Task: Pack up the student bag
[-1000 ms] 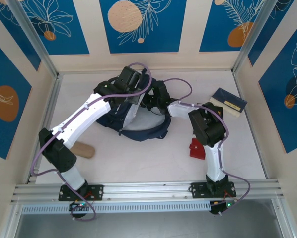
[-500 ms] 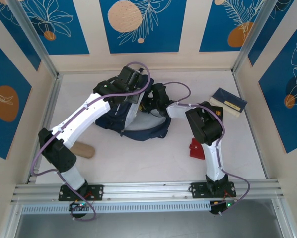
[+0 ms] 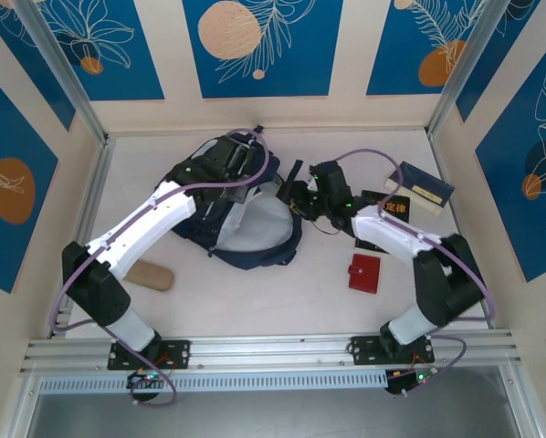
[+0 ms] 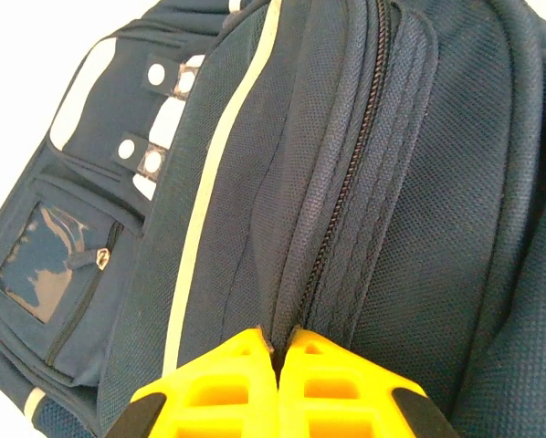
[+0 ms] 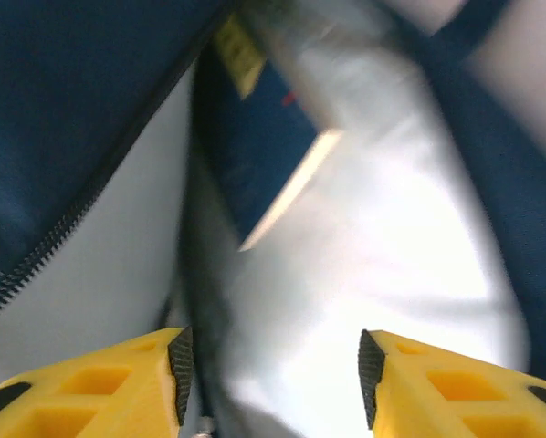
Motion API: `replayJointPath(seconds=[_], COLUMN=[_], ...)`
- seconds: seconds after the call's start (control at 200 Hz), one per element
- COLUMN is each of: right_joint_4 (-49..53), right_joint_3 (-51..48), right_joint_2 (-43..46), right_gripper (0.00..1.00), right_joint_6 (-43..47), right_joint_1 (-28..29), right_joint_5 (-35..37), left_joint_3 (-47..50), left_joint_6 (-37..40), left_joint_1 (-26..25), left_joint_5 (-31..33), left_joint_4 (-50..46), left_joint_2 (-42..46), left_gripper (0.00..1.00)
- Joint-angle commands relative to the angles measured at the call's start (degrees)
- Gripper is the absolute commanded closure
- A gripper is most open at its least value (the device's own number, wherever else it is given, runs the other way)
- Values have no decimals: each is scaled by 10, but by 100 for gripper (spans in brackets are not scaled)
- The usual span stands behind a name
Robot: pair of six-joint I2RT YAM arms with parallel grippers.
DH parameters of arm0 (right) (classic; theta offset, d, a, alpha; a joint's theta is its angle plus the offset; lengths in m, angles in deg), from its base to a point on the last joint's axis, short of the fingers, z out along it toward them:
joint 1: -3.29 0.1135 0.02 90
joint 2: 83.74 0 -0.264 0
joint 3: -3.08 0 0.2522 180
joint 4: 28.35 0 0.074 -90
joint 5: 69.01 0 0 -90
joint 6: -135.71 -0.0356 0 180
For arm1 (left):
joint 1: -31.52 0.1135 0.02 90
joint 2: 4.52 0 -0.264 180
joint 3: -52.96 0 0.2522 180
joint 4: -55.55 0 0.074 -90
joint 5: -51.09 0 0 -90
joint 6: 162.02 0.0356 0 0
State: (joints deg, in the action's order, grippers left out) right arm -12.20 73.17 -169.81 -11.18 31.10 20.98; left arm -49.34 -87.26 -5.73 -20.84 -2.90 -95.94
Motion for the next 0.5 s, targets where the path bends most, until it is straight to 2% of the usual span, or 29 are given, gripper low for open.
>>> replayJointPath(seconds=[0.0, 0.075, 0.095, 0.24, 0.305, 0.42, 0.495], right_joint_4=[133, 176, 184, 238, 246, 280, 283], right_joint_3=[-18, -22, -22, -11, -6, 8, 5], right_joint_2=[47, 64, 66, 52, 35, 6, -1], right_gripper=[45, 39, 38, 28, 26, 21, 18], right_joint_6=[108, 139, 148, 182, 197, 200, 207], right_joint_1=[-51, -105, -121, -230, -270, -317, -337], right_joint_5=[158, 190, 192, 180, 167, 216, 249], left_joint_3=[35, 73, 84, 146, 159, 162, 164], left_joint_6=[10, 4, -1, -47, -68, -91, -92], left_joint_1=[11, 11, 11, 11, 11, 12, 12], left_joint_5=[-16, -25, -26, -29, -28, -20, -27], left_joint_4=[17, 18, 20, 46, 55, 58, 65], left_joint_2=[36, 50, 55, 79, 83, 84, 83], left_gripper=[100, 100, 97, 53, 37, 20, 12])
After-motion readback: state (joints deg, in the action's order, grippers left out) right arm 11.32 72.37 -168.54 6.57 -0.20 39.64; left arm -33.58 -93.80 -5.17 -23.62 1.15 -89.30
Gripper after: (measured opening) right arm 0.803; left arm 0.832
